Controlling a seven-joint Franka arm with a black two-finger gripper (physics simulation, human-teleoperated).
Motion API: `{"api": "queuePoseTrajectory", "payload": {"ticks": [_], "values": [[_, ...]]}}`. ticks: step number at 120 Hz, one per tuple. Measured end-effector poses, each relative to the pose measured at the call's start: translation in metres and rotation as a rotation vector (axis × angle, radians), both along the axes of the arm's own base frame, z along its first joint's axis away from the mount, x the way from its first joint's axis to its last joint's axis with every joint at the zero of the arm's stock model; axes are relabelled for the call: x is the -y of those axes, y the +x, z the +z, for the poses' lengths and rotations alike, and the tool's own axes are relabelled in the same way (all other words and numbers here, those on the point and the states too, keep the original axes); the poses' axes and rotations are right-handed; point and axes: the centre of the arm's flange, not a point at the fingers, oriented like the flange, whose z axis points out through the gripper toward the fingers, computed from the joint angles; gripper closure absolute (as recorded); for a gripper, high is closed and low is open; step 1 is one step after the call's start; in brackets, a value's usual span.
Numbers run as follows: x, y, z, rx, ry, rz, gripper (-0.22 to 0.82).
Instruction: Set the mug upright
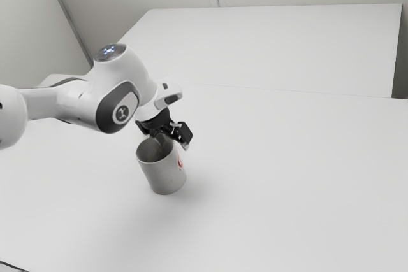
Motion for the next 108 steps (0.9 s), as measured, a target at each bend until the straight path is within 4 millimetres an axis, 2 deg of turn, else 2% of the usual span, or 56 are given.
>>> {"api": "queuePoseTrajectory", "payload": {"ticks": [28,71,108], "values": [[0.005,0.016,0.052,-0.051,0.0,-0.005,0.05],[0.007,0.041,0.136,-0.128,-0.001,-0.011,0.03],[0.005,0.055,0.188,-0.166,0.003,-0.018,0.02]]}}
